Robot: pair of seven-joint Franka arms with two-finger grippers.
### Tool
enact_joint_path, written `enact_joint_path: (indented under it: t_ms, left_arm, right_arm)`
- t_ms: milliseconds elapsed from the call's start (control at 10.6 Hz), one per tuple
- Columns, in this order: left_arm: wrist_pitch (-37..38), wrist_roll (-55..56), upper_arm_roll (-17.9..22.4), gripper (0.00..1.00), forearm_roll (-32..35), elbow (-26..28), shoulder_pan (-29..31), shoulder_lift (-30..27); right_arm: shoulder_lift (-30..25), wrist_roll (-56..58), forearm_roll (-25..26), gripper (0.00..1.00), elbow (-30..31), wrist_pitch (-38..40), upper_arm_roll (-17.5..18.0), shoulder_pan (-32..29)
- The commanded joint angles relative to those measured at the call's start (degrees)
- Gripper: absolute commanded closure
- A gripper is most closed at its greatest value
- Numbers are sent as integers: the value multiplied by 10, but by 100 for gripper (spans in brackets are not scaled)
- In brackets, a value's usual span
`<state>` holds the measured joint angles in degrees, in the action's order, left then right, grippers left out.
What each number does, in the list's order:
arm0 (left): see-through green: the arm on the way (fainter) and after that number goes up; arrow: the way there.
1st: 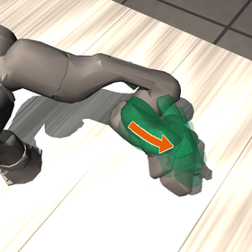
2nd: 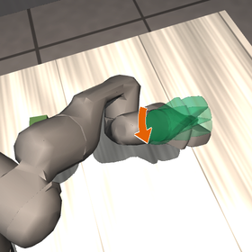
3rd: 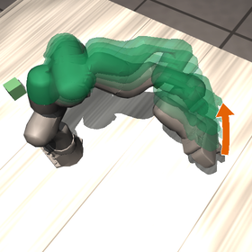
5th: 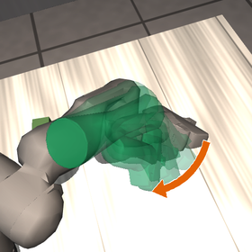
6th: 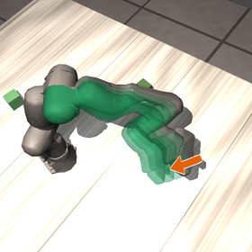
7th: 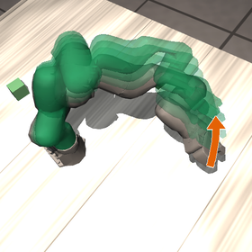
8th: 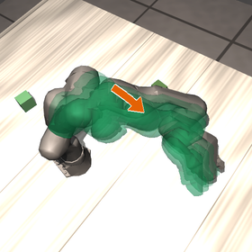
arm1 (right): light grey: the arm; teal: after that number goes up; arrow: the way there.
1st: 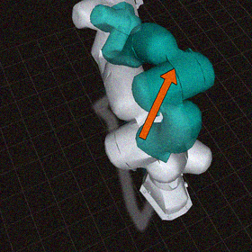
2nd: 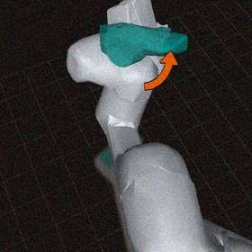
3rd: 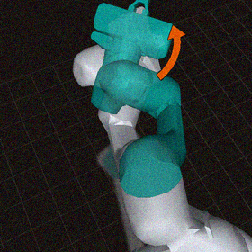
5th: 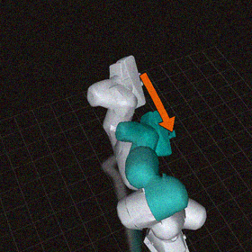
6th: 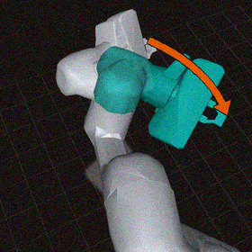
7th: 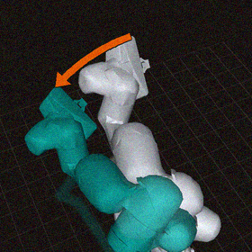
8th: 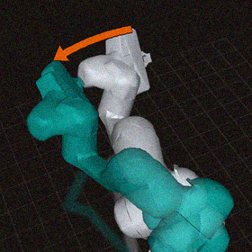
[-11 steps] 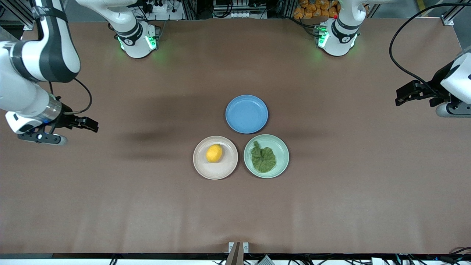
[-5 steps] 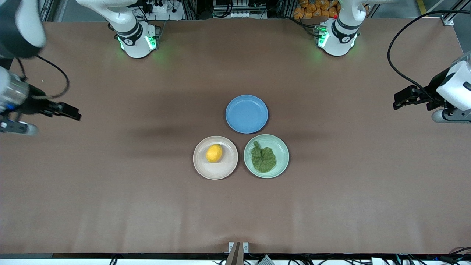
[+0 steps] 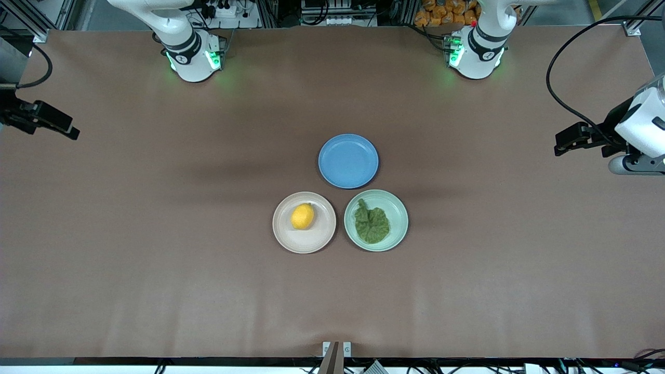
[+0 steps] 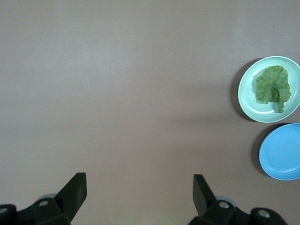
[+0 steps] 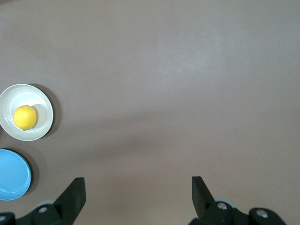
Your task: Place lemon and lettuce in plates
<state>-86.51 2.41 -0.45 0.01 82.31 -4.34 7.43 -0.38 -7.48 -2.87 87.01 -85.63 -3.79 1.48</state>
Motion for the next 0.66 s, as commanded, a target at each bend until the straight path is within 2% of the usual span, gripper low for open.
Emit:
enact_joint_path:
  t_ms: [0, 376, 565]
  left_arm:
    - [-5, 5, 0, 0, -13, 1, -1, -2]
    - [-5, 5, -1, 0, -13, 1, -1, -3]
    - [-5, 5, -1, 0, -13, 1, 0, -2]
  right_arm:
    - [-15, 7, 0, 0, 21, -7, 5, -10]
    - [-17, 7, 33, 0, 19, -39, 6, -10]
    - [-18, 7, 34, 0, 20, -39, 6, -10]
